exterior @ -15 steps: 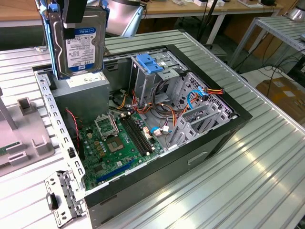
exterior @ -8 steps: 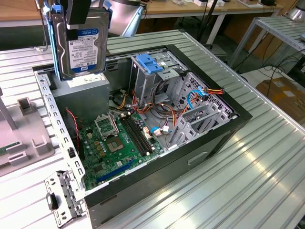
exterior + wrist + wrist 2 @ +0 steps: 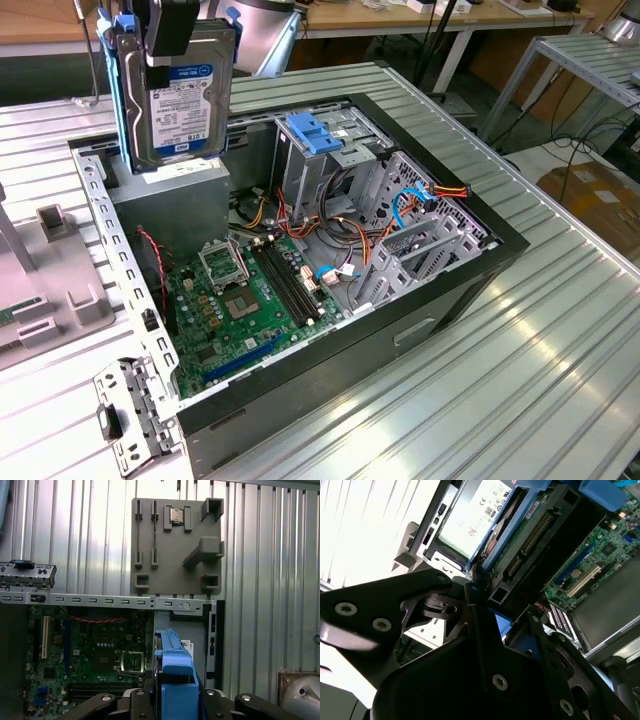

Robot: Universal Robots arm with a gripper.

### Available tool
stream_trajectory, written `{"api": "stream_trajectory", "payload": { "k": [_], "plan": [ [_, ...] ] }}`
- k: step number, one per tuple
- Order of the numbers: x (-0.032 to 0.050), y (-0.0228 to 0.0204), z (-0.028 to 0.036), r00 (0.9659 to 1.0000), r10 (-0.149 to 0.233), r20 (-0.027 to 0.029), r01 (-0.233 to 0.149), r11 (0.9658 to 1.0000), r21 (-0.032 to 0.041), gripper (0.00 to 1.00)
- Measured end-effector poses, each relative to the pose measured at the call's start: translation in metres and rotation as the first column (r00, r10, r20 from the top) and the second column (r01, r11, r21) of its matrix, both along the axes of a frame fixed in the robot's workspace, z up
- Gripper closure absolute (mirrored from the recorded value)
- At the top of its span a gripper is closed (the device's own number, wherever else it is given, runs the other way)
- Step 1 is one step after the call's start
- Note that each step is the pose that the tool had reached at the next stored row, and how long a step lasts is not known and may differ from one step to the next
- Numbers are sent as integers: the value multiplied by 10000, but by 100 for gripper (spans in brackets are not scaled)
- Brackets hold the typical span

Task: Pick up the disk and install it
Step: 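Pick up the disk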

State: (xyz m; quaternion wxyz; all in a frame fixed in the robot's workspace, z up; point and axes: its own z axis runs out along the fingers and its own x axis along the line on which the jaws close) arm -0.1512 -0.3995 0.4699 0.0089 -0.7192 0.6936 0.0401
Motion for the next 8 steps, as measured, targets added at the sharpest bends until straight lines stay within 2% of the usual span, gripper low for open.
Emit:
{"api": "stream_trajectory", "payload": {
  "k": [8],
  "plan": [
    [27, -67, -1, 10000, 1, -1, -1, 10000, -1, 63]
  ]
}}
